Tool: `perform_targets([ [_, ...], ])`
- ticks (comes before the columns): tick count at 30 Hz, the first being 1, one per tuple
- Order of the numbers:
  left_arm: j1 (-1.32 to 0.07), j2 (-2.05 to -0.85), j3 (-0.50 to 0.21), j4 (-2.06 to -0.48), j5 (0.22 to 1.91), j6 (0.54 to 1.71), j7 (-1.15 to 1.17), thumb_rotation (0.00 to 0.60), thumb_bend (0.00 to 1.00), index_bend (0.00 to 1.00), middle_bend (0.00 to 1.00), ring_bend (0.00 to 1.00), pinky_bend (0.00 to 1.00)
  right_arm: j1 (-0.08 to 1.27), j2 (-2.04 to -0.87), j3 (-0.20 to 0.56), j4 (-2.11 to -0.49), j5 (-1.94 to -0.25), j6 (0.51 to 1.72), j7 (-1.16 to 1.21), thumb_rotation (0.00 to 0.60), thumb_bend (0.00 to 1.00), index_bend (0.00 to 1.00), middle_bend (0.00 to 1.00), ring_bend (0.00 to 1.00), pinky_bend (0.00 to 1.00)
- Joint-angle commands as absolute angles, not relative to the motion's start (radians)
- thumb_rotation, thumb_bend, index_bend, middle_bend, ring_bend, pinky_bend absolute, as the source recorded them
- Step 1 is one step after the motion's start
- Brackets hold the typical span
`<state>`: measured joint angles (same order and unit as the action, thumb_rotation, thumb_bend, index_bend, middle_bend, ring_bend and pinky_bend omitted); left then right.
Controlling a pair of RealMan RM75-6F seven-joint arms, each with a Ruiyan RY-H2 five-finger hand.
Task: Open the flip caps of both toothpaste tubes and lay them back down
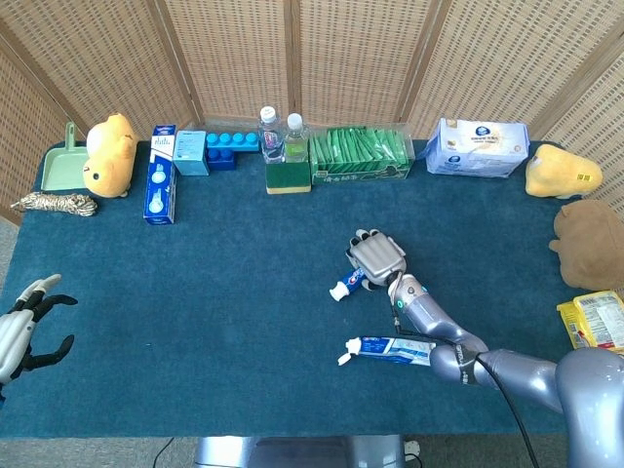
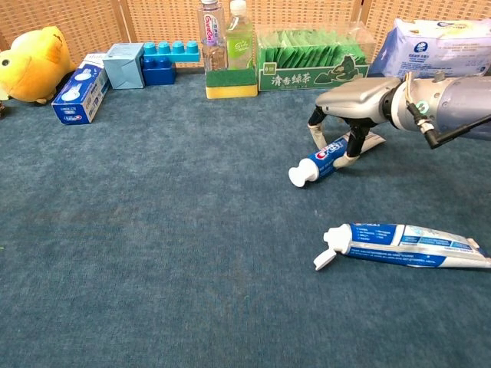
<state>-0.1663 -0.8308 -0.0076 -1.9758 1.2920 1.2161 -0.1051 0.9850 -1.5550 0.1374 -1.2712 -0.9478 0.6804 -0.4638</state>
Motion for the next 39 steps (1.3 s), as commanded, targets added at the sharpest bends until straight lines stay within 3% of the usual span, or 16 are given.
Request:
perform_targets([
  [1, -0.164, -0.83, -0.008, -1.973, 1.296, 1.219, -0.113, 0.6, 0.36, 0.26, 0.06, 0.03, 0.23, 0.981, -1.549, 0.146, -1.28, -0.944, 0.692, -0.444, 0.6, 0.37, 0.76, 0.51, 0.36, 0.44],
  [5, -0.167, -0.829, -0.01, -1.974, 1.303, 1.215, -0.118, 0.6, 0.36, 0.26, 0.06, 0.03, 0.23, 0.961, -1.512, 0.16, -1.326, -0.958, 0.713, -0.393, 0.6, 0.41, 0.86, 0.62, 0.48, 0.56],
  [11, -0.192, -0.82, -0.019, -1.989, 1.318, 1.186, -0.115, 0.6, 0.35, 0.26, 0.08, 0.04, 0.24, 0.914, -1.428, 0.161, -1.415, -0.97, 0.745, -0.332, 0.6, 0.42, 0.89, 0.68, 0.57, 0.66],
  [25, -0.452, -0.887, -0.138, -1.994, 1.244, 0.882, -0.174, 0.6, 0.36, 0.25, 0.13, 0.11, 0.29, 0.762, -1.224, 0.113, -1.749, -0.963, 0.972, -0.392, 0.6, 0.45, 0.9, 0.73, 0.64, 0.7],
  [39, -0.687, -1.046, -0.239, -1.991, 1.071, 0.759, -0.091, 0.6, 0.36, 0.21, 0.09, 0.08, 0.3, 0.797, -1.252, 0.104, -1.91, -0.778, 1.09, -0.664, 0.6, 0.48, 0.9, 0.76, 0.67, 0.74],
])
